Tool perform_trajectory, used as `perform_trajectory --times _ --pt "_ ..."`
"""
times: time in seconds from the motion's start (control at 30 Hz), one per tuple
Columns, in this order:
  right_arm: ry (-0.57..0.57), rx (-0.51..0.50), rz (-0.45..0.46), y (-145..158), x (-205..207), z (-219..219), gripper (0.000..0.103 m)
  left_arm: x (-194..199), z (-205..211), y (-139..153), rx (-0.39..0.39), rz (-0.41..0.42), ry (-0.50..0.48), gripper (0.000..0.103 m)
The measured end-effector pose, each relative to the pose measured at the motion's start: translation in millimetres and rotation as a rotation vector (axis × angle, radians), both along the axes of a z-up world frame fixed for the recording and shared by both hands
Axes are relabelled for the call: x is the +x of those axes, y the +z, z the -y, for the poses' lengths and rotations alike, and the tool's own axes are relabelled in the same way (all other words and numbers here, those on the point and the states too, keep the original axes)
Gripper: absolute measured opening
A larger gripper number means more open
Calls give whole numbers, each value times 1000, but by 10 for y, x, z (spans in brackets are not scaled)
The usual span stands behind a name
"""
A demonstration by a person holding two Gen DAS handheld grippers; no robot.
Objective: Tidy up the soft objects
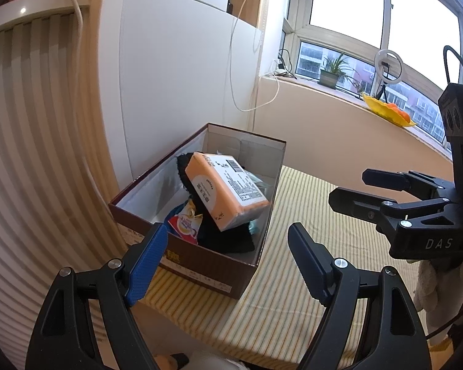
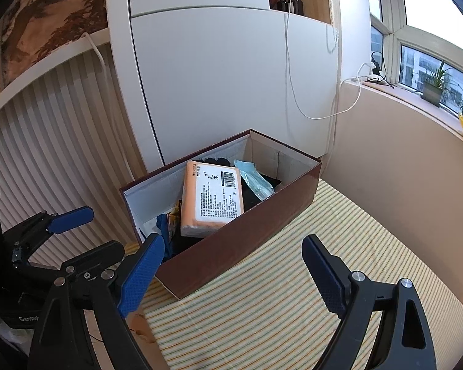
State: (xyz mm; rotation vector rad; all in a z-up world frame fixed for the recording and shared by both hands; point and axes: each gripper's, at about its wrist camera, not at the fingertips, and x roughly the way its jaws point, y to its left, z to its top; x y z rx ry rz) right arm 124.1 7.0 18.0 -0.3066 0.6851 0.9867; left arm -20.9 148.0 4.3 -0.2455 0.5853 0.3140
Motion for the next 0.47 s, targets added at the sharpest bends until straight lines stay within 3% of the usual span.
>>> perform_trajectory --times 0.47 --pt "-29 -4 -46 -99 69 128 88 -8 29 -33 -1 18 8 80"
